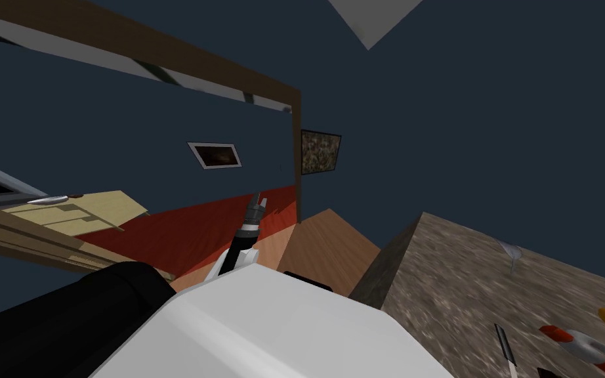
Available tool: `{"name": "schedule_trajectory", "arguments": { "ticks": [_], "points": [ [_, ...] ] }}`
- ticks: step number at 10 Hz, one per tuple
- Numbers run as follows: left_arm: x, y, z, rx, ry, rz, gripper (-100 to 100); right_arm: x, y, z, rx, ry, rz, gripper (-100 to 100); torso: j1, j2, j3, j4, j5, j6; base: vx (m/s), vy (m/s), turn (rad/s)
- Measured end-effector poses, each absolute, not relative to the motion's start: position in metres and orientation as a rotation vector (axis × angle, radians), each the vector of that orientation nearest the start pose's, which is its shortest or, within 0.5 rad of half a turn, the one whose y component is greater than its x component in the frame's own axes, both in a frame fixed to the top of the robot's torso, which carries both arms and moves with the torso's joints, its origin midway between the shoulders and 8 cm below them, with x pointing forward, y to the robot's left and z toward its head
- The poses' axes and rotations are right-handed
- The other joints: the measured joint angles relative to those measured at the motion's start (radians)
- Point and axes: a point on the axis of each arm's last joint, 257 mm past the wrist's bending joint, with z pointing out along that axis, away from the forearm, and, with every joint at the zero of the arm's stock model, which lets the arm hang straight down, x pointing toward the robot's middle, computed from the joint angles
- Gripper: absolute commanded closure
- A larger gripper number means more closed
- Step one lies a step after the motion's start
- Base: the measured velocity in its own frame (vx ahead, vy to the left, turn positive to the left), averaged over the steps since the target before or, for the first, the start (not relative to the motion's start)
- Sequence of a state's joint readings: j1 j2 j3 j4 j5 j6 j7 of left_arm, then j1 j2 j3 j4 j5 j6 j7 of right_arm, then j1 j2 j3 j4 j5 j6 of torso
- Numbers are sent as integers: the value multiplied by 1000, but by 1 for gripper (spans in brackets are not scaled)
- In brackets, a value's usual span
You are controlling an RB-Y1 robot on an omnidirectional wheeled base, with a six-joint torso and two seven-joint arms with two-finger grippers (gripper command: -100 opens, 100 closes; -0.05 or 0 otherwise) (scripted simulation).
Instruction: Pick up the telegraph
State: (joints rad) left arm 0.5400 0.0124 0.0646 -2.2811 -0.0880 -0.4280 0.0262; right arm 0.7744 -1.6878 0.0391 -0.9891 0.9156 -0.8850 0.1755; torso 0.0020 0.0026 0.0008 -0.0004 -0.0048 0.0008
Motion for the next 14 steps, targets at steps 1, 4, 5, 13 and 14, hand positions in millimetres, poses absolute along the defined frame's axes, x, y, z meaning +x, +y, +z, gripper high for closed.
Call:
{"name": "schedule_trajectory", "arguments": {
  "ticks": [1,4,5,13,14],
  "points": [
    [350,299,-2,-684,734,-1163,0,117,-741,-251,-1122,2869,-287,-100,-1,1,1,0,0,0,-40,-17,95],
    [350,299,-2,-684,734,-1163,0,122,-735,-255,-1089,2886,-293,-100,-1,2,1,1,0,0,-50,-17,94],
    [350,299,-2,-684,734,-1163,0,124,-734,-256,-1077,2890,-297,-100,0,1,1,1,0,1,-38,-14,76],
    [349,299,-2,-684,734,-1163,0,131,-720,-264,-1018,2914,-299,-100,1,-1,0,0,0,1,-31,-10,50],
    [349,299,-2,-684,735,-1163,0,131,-720,-263,-1018,2914,-299,-100,1,-1,0,0,0,1,-5,-3,18]
  ]
}}
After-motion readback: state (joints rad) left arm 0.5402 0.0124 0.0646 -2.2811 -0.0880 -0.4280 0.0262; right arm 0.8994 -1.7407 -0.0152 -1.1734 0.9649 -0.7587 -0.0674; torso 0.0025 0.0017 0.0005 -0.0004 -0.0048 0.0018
